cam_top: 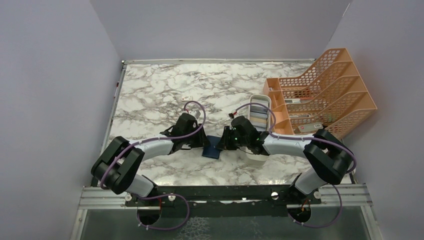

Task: Put the credit cards into the card holder
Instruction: Close the card holder at the center of the board.

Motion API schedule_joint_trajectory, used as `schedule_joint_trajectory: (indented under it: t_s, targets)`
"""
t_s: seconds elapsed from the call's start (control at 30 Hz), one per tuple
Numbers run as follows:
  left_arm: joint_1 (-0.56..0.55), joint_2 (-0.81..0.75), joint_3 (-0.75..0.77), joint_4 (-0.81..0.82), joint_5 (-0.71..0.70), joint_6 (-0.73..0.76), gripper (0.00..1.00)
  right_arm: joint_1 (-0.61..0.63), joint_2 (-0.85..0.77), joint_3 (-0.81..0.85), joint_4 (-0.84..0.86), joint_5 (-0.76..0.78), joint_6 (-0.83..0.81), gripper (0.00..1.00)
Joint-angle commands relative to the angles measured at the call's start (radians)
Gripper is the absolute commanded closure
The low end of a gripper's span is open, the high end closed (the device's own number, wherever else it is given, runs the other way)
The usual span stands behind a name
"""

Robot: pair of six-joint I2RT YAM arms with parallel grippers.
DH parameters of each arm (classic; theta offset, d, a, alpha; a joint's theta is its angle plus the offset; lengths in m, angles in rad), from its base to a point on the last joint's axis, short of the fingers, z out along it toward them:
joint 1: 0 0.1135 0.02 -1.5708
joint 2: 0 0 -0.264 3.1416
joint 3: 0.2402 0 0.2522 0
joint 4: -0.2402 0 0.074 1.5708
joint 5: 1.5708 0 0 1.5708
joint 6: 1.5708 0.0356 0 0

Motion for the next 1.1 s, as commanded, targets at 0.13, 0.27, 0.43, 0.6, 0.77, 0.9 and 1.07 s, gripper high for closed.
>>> schedule_joint_trajectory:
  t_s: [0.13,0.27,0.43,0.6,0.77,0.9,1.07]
  targets:
    - [-0.002,0.057,-0.008,-0.066,-0.025,0.015,0.73,0.007,0.029,0.002,0.028,0.013,0.014,0.83]
    - [-0.002,0.061,-0.008,-0.066,-0.030,0.015,0.75,0.007,0.035,0.003,0.021,0.025,0.012,0.83]
    - [-0.003,0.061,-0.009,-0.064,-0.029,0.013,0.75,0.007,0.049,0.019,0.011,0.040,0.005,0.83]
    - [-0.003,0.057,-0.012,-0.061,-0.023,0.009,0.74,0.007,0.073,0.028,0.037,0.020,0.010,0.83]
    - [-0.002,0.058,-0.020,-0.044,-0.008,0.000,0.74,0.007,0.081,0.036,0.039,0.017,0.012,0.83]
    - [-0.003,0.059,-0.021,-0.042,-0.006,-0.001,0.74,0.007,0.089,0.032,0.032,0.005,0.017,0.84]
    - [-0.003,0.060,-0.021,-0.042,-0.006,-0.001,0.75,0.007,0.098,0.038,-0.006,-0.007,0.005,0.86]
